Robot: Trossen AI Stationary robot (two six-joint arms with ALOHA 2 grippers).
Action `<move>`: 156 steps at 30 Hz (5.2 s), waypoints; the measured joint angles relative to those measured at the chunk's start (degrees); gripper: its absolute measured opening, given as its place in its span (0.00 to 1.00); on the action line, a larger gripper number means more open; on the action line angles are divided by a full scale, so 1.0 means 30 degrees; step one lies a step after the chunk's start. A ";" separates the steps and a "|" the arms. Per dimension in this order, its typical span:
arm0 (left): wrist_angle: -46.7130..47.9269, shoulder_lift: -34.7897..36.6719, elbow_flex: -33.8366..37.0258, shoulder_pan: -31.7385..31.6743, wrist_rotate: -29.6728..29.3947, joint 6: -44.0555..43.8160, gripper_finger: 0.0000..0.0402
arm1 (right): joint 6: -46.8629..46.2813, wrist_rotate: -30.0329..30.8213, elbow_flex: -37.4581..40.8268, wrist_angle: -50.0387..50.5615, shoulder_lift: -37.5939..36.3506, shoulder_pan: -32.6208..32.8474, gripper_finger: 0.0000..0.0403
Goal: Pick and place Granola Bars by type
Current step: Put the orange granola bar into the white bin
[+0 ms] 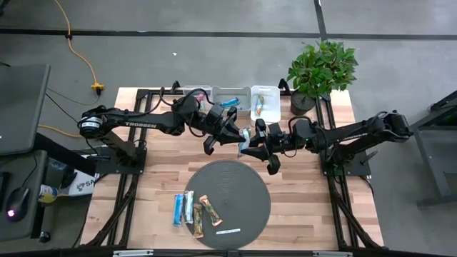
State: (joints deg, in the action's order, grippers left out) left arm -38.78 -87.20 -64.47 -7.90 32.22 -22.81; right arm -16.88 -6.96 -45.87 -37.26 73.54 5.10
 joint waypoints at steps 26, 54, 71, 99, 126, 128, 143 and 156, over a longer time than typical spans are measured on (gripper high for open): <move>-0.0166 -0.0015 0.0029 -0.0015 0.0075 0.0095 0.41 | 0.0124 -0.0102 0.0007 0.1044 -0.0007 0.0015 0.17; 2.0980 0.5488 0.0000 -0.3745 -1.3019 -0.0360 0.48 | 0.0571 0.0183 0.0015 0.4798 -0.1559 -0.1966 0.16; 1.5035 1.0720 0.7901 -0.3738 -0.9199 -0.0037 0.48 | -0.0009 -0.0015 0.0015 0.5176 -0.1574 -0.3082 0.16; -0.7770 1.6568 2.1121 -0.3701 -0.1133 -0.6136 0.48 | -0.4940 0.5655 0.0006 1.1664 -0.1493 -0.8881 0.16; -0.6313 1.6527 2.1194 -0.1829 -0.1565 -0.5931 0.48 | -0.4870 0.9353 0.0000 1.1954 0.4123 -0.9865 0.16; -0.5892 1.6531 2.1194 -0.1829 -0.1820 -0.5906 0.48 | -0.4457 1.0247 0.0000 1.2376 0.4153 -0.9931 0.16; -0.6321 1.6537 2.1209 -0.1836 -0.1771 -0.5480 0.48 | -0.5535 0.9778 0.0000 1.4518 0.4160 -1.1450 0.16; -0.8031 1.6539 2.1209 -0.1836 -0.0467 -0.4481 0.48 | -0.5916 0.9333 0.0000 1.5040 0.4160 -1.1715 0.24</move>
State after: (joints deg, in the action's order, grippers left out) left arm -62.87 -37.58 -0.84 -13.41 30.82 -36.25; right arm -34.63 21.04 -45.87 7.86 86.02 -30.04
